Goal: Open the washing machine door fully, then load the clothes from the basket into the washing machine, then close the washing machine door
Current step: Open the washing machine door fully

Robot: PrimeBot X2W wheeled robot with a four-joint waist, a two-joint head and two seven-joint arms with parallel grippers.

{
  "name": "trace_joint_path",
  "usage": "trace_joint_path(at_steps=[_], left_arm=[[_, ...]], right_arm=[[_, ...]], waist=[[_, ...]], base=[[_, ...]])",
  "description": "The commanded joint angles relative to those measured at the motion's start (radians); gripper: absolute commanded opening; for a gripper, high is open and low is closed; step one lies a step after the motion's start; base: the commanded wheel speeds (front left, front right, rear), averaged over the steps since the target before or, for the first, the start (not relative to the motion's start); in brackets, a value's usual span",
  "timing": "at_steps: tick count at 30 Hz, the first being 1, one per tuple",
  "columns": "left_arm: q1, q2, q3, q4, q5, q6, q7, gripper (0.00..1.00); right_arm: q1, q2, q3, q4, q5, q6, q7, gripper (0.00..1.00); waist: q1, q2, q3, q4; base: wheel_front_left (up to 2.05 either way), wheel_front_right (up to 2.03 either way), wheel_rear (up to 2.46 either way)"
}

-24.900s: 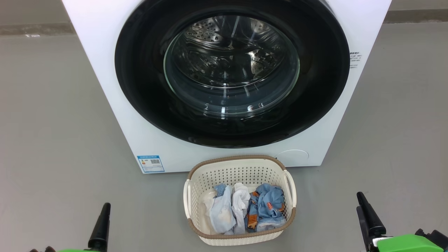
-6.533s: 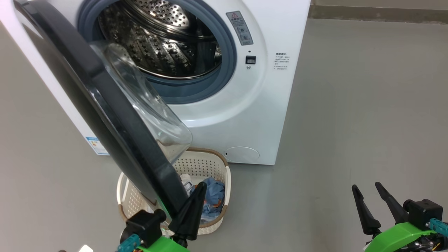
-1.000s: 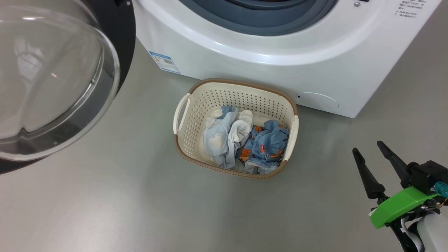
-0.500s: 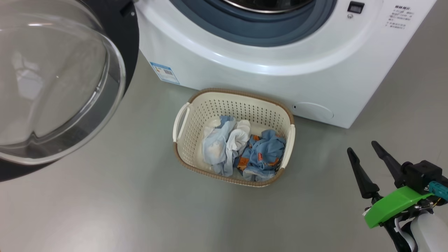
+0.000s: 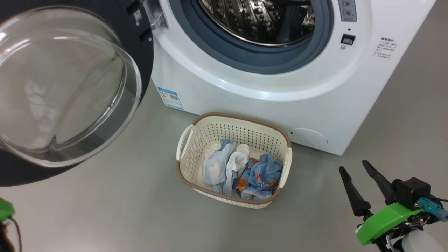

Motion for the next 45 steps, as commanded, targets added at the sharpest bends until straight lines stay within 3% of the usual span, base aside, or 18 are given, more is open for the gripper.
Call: trace_joint_path(at_steps=[1, 4, 8, 13, 14, 18, 31, 45], left_arm=[[0.028, 0.037, 0.016, -0.042, -0.001, -0.002, -0.006, 0.00], [0.076, 0.004, 0.011, -0.086, -0.008, -0.006, -0.006, 0.00], [0.132, -0.032, 0.002, -0.137, -0.018, -0.009, -0.006, 0.28], [0.186, -0.059, -0.055, -0.182, -0.012, -0.010, -0.006, 0.53], [0.193, -0.061, -0.070, -0.186, -0.014, -0.010, -0.006, 0.67], [0.220, -0.060, -0.126, -0.199, -0.025, -0.010, -0.006, 1.00], [0.316, -0.030, -0.351, -0.253, -0.132, -0.011, -0.006, 1.00], [0.322, -0.003, -0.442, -0.248, -0.179, -0.011, -0.006, 1.00]], right_arm=[[0.015, -0.002, 0.018, -0.018, 0.012, 0.002, -0.012, 1.00], [0.030, 0.008, 0.016, -0.017, 0.014, 0.002, -0.012, 1.00], [0.045, 0.019, 0.012, -0.019, 0.014, 0.002, -0.012, 1.00], [0.052, 0.019, 0.007, -0.020, 0.016, 0.002, -0.012, 1.00], [0.054, 0.020, 0.004, -0.021, 0.017, 0.002, -0.012, 1.00], [0.060, 0.022, -0.005, -0.020, 0.018, 0.002, -0.012, 1.00], [0.059, 0.035, -0.033, -0.034, 0.012, 0.002, -0.012, 1.00], [0.057, 0.043, -0.081, -0.044, 0.008, 0.002, -0.012, 1.00]], waist=[[0.0000, 0.0000, -0.027, 0.003], [0.0000, 0.0000, -0.047, 0.001], [0.0000, 0.0000, -0.066, -0.007], [0.0000, 0.0000, -0.076, -0.019], [0.0000, 0.0000, -0.079, -0.021], [0.0000, 0.0000, -0.088, -0.038], [0.0000, 0.0000, -0.093, -0.169], [0.0000, 0.0000, -0.086, -0.302]], base=[[0.00, 0.00, 0.00], [0.00, 0.00, 0.00], [0.00, 0.00, 0.00], [0.00, 0.00, 0.00], [0.00, 0.00, 0.00], [0.00, 0.00, 0.00], [0.00, 0.00, 0.00], [0.00, 0.00, 0.00]])
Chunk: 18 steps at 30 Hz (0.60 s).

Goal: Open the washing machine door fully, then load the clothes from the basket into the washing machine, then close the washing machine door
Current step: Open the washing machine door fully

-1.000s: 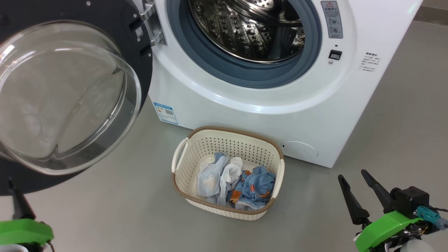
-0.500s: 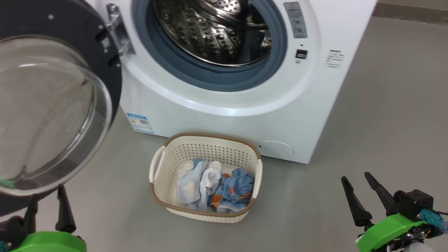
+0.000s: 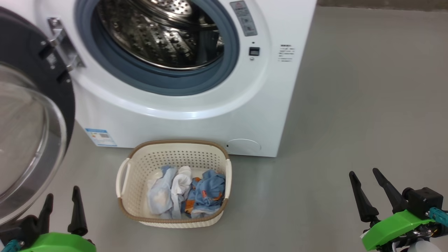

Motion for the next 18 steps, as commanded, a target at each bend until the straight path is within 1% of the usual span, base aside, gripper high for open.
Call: trace_joint_path(at_steps=[1, 11, 18], left_arm=[[-0.016, 0.035, 0.024, -0.021, -0.010, -0.002, -0.006, 1.00], [-0.008, 0.060, -0.050, -0.024, -0.050, -0.002, -0.006, 1.00], [-0.005, 0.075, -0.086, -0.027, -0.082, -0.002, -0.006, 1.00]], right_arm=[[-0.006, -0.010, 0.013, -0.026, 0.002, 0.002, -0.012, 1.00], [-0.004, -0.004, 0.000, -0.032, 0.000, 0.002, -0.012, 1.00], [-0.001, -0.004, -0.015, -0.036, 0.002, 0.002, -0.012, 1.00]], waist=[[0.0000, 0.0000, 0.003, -0.031], [0.0000, 0.0000, -0.001, -0.099], [0.0000, 0.0000, 0.001, -0.129]], base=[[0.00, 0.00, 0.00], [0.00, 0.00, 0.00], [0.00, 0.00, 0.00]])
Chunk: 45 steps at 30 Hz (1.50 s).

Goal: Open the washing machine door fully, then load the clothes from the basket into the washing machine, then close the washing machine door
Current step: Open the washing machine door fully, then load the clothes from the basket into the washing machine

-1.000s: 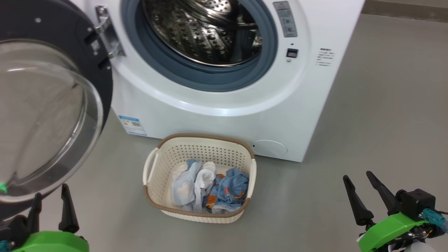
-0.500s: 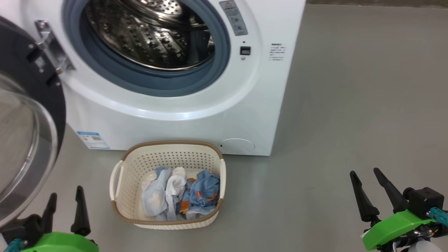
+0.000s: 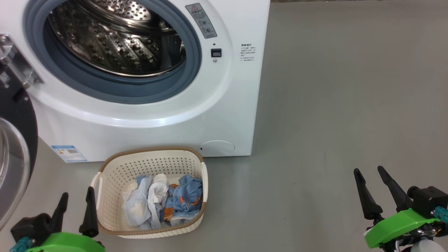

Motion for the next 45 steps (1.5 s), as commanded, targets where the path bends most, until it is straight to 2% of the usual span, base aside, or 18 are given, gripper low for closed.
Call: trace_joint_path(at_steps=[1, 16, 36, 45], left_arm=[[-0.007, 0.036, 0.028, -0.026, -0.006, -0.002, -0.006, 1.00], [0.005, 0.064, -0.014, -0.031, -0.035, -0.002, -0.006, 1.00], [-0.009, 0.079, -0.045, -0.028, -0.051, -0.002, -0.006, 1.00], [-0.024, 0.092, -0.064, -0.023, -0.057, -0.002, -0.006, 1.00]], right_arm=[[-0.001, -0.012, 0.013, -0.029, 0.002, 0.002, -0.012, 1.00], [0.009, -0.006, -0.003, -0.032, -0.002, 0.002, -0.012, 1.00], [0.000, 0.001, -0.002, -0.033, -0.004, 0.002, -0.012, 1.00], [-0.010, 0.002, 0.006, -0.033, -0.003, 0.002, -0.012, 1.00]], waist=[[0.0000, 0.0000, 0.002, -0.008], [0.0000, 0.0000, -0.011, -0.050], [0.0000, 0.0000, 0.002, -0.043], [0.0000, 0.0000, 0.016, -0.041]], base=[[0.00, 0.00, 0.00], [0.00, 0.00, 0.00], [0.00, -0.02, 0.01], [0.21, -1.14, 0.93]])
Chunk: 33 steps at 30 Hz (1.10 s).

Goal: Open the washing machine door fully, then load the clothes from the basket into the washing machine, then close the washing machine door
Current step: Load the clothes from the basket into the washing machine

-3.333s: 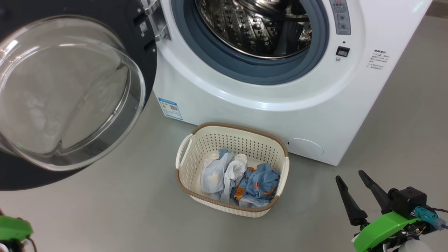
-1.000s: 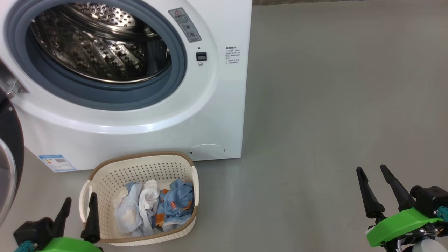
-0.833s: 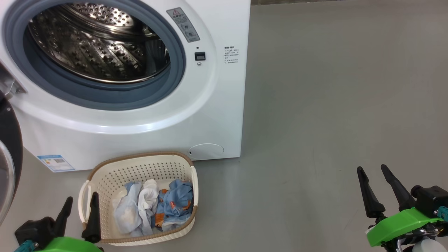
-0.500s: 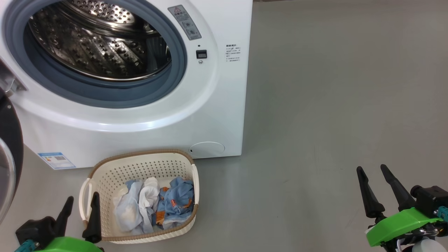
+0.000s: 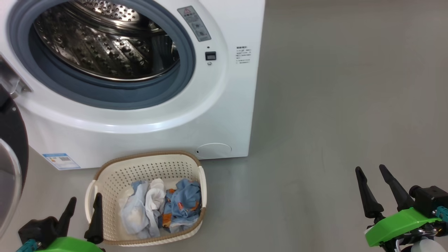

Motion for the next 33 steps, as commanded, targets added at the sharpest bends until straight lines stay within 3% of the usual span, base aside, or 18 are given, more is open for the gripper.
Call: trace_joint_path(at_steps=[1, 12, 33], left_arm=[[-0.043, 0.037, 0.032, -0.018, -0.004, -0.002, -0.006, 1.00], [-0.055, 0.039, 0.028, -0.028, 0.008, -0.002, -0.006, 1.00], [-0.058, -0.006, 0.011, 0.021, 0.050, -0.002, -0.006, 1.00]], right_arm=[[-0.011, -0.009, 0.026, -0.024, -0.002, 0.002, -0.012, 1.00], [-0.016, -0.001, 0.024, -0.027, -0.002, 0.002, -0.012, 1.00], [-0.029, 0.011, 0.030, -0.036, -0.004, 0.002, -0.012, 1.00]], waist=[[0.0000, 0.0000, 0.002, -0.001], [0.0000, 0.0000, 0.015, -0.006], [0.0000, 0.0000, 0.053, -0.001]], base=[[0.24, -1.53, 1.29], [0.43, -1.27, 0.83], [0.02, -0.02, 0.00]])
